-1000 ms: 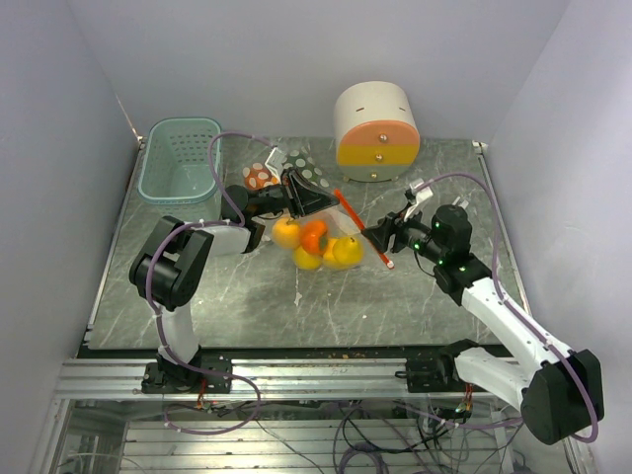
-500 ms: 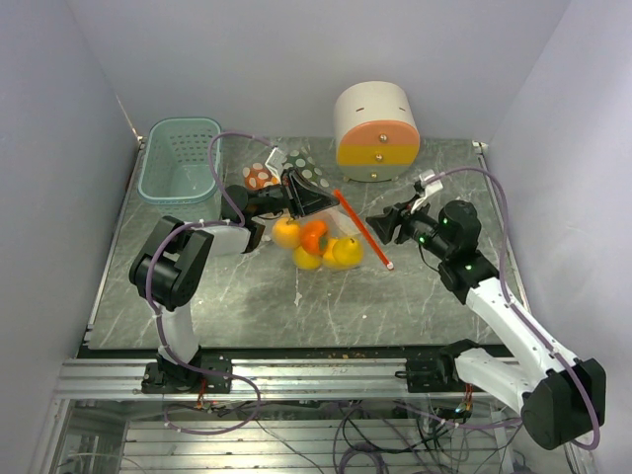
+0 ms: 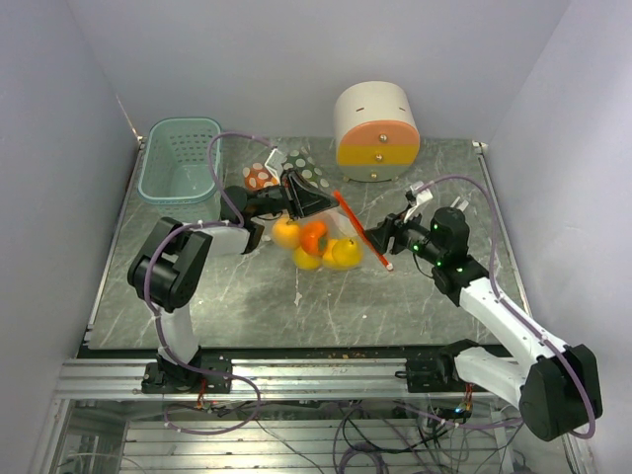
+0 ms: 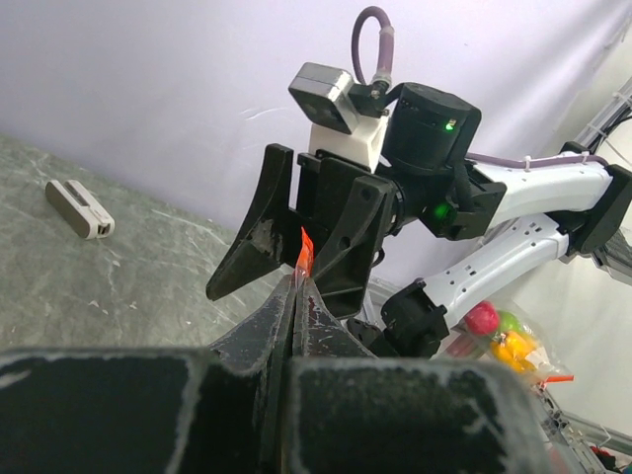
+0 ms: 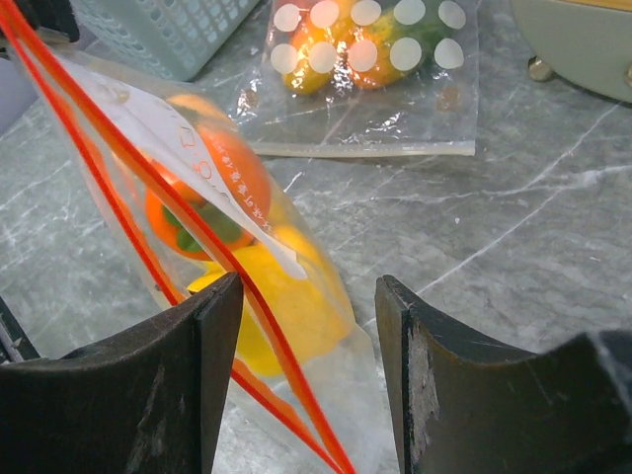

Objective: Open the zip-top bag and remove the fake food
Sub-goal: Open the zipper of the food storage bag at the center of the board.

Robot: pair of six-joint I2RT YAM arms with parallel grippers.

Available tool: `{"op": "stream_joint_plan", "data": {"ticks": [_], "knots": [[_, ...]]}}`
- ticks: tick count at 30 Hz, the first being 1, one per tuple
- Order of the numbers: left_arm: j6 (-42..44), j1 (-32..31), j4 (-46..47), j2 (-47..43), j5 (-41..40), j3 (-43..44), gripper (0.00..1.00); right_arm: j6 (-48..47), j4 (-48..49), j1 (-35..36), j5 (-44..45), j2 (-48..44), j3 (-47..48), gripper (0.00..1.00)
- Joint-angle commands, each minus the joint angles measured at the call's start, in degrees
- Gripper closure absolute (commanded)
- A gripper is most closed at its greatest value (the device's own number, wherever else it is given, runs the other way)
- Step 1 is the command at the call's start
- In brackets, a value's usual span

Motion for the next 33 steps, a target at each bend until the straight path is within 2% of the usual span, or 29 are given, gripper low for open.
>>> {"op": "stream_joint_plan", "data": {"ticks": [1, 14, 23, 25, 27, 29, 33], "knots": [[0.6, -0.4, 12.2, -2.8, 0.6, -0.7, 0.93, -0.4, 1.7, -0.2, 0.5, 1.2, 0.0, 0.44], [0.7, -0.4, 12.2, -1.3, -0.5, -0.5, 0.93, 6.4, 9.1, -0.1, -10.5, -1.4, -4.4, 0.44], [0.3, -0.6, 12.2, -3.1, 0.6, -0.9, 0.93, 6.9, 13.7, -0.1, -12.3, 7.0, -3.6, 0.44], [0.4, -0.7, 12.2, -3.5, 0.8, -1.6, 0.93, 7.3, 14.5, -0.1, -12.5, 8.1, -2.9, 0.6], [0.3, -0.7, 12.2, -3.8, 1.2, -2.0, 0.93, 7.0, 13.5, -0.1, -11.5, 7.7, -1.7, 0.82], [0.3, -0.6, 11.9, -4.0, 1.4, -2.1, 0.93, 6.4, 11.6, -0.1, -9.1, 6.2, -0.3, 0.98], [4.1, -0.6, 3.4, -4.4, -0.8, -1.7, 0.93, 5.8, 6.6, -0.1, 0.0, 0.7, 1.6, 1.0]]}}
